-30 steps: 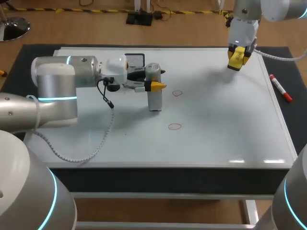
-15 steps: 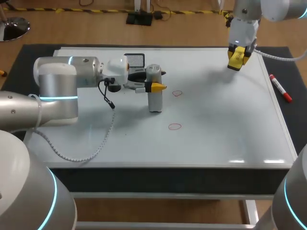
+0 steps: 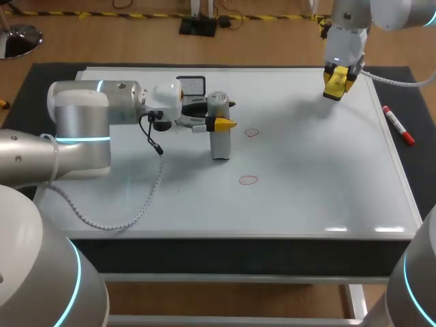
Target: Pick up the inspection probe, press it on each red-marked spot on the whiteboard one by one, put down the probe, pick up the eraser, and wipe off all the red marks.
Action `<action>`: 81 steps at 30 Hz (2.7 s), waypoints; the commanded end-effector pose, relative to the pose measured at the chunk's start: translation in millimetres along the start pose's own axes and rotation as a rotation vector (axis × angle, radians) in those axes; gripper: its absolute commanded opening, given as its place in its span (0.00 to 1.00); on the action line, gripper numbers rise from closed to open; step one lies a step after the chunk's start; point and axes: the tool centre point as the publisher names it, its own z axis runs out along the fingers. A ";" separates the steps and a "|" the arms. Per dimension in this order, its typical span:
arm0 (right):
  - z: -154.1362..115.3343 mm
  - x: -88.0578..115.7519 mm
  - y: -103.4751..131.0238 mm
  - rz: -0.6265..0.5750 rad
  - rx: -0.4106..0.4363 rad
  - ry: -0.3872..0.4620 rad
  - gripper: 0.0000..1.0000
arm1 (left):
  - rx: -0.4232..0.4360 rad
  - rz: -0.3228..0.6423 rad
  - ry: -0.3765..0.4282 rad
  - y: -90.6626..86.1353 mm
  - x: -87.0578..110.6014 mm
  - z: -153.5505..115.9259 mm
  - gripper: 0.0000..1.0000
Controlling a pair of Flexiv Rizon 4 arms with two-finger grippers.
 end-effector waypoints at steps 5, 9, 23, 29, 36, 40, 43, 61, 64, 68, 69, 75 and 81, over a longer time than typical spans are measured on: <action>-1.3 0.6 -0.7 -0.002 0.001 0.003 0.00 | 0.009 0.010 -0.019 -8.4 2.2 -2.9 0.00; -1.3 0.6 -0.7 -0.002 0.001 0.003 0.00 | 0.040 0.014 -0.043 -20.4 5.1 -13.4 0.00; -1.3 0.6 -0.7 -0.002 0.001 0.003 0.00 | 0.002 0.048 -0.229 -51.4 24.9 -108.9 0.00; -1.3 0.6 -0.7 -0.002 0.001 0.003 0.00 | -0.020 0.056 -0.299 -56.9 30.6 -149.7 0.00; -1.3 0.6 -0.7 -0.002 0.001 0.003 0.00 | -0.037 0.066 -0.331 -60.2 32.3 -182.6 0.00; -1.3 0.6 -0.7 -0.002 0.001 0.003 0.00 | -0.045 0.067 -0.353 -58.7 30.4 -200.3 0.00; -1.3 0.6 -0.7 -0.002 0.001 0.003 0.00 | -0.039 0.065 -0.374 -58.2 29.2 -214.3 0.00; -1.3 0.6 -0.7 -0.002 0.001 0.003 0.00 | -0.059 0.047 -0.420 -58.3 28.5 -234.1 0.00; -4.7 -3.9 6.7 -0.023 0.016 0.004 0.00 | -0.059 0.047 -0.420 -58.3 28.5 -234.1 0.00; 0.3 -13.6 42.6 -0.106 0.060 0.069 0.00 | -0.059 0.047 -0.420 -58.3 28.5 -234.1 0.00; 2.3 -14.6 52.8 -0.122 0.054 0.064 0.00 | -0.059 0.047 -0.420 -58.3 28.5 -234.1 0.00; 12.4 -20.3 125.6 -0.265 0.066 0.070 0.00 | -0.059 0.047 -0.420 -58.3 28.5 -234.1 0.00; 8.0 -32.7 187.6 -0.355 0.045 0.015 0.00 | -0.059 0.047 -0.420 -58.3 28.5 -234.1 0.00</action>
